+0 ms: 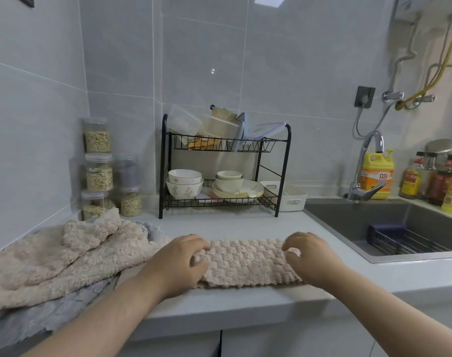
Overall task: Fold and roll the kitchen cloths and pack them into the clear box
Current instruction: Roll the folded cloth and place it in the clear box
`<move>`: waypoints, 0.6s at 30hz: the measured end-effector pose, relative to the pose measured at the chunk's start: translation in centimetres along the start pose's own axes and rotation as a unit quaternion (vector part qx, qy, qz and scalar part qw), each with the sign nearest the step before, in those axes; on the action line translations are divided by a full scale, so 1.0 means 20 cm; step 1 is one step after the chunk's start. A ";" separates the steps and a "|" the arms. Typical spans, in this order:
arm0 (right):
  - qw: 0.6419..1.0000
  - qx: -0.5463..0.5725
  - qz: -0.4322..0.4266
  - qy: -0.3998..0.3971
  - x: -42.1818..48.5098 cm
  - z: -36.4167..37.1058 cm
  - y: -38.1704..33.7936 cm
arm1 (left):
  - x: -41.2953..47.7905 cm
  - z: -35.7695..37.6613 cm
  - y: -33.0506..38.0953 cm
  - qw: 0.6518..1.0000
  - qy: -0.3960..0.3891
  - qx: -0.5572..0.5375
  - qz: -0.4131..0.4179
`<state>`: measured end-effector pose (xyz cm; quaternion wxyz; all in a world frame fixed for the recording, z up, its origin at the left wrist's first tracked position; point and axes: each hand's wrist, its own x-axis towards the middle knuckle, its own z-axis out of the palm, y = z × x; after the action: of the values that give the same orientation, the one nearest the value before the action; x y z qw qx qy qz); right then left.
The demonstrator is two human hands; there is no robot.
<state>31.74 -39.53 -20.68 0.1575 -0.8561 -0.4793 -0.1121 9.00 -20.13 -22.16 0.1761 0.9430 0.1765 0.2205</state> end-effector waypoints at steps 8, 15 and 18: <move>0.988 -0.014 -0.040 -0.146 0.20 0.21 -0.13 | 0.28 0.10 0.09 0.978 -0.186 0.021 -0.091; 0.984 0.006 0.057 -0.171 0.21 0.23 -0.03 | 0.20 0.21 -0.06 0.970 -0.179 0.129 -0.104; 0.980 0.049 0.106 -0.160 0.24 0.23 0.00 | 0.21 0.21 -0.06 0.968 -0.182 0.141 -0.103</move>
<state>34.38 -34.03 -23.34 0.1315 -0.9001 -0.4098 0.0674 14.21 -18.55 -24.74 0.0918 0.9594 0.2667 -0.0009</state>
